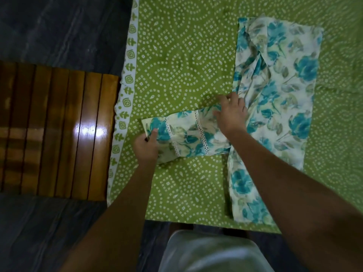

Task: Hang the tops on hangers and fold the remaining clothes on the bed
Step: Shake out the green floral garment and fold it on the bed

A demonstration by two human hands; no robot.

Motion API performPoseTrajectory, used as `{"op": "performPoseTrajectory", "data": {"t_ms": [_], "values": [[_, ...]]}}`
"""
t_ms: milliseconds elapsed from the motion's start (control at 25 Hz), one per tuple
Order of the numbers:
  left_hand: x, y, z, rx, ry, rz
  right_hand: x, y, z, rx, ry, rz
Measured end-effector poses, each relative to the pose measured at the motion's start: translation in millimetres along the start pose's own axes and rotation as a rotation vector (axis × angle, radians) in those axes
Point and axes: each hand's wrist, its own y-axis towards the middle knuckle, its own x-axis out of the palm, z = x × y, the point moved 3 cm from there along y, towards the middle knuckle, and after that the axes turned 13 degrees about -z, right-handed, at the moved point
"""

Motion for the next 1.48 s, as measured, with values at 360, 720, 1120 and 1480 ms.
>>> {"op": "performPoseTrajectory", "data": {"t_ms": [360, 720, 1120, 1480], "values": [[61.9, -14.9, 74.2, 0.342, 0.728, 0.092, 7.1, 24.2, 83.5, 0.556, 0.690, -0.057], [249.3, 60.1, 173.3, 0.126, 0.504, -0.570, -25.8, 55.3, 106.0, 0.332, 0.749, 0.293], [336.0, 112.0, 232.2, -0.462, 0.016, -0.776, -62.4, 111.3, 160.8, 0.151, 0.849, 0.132], [311.3, 180.3, 296.3, 0.253, 0.447, -0.269, -71.6, 151.0, 122.4, -0.056, 0.894, 0.059]]}}
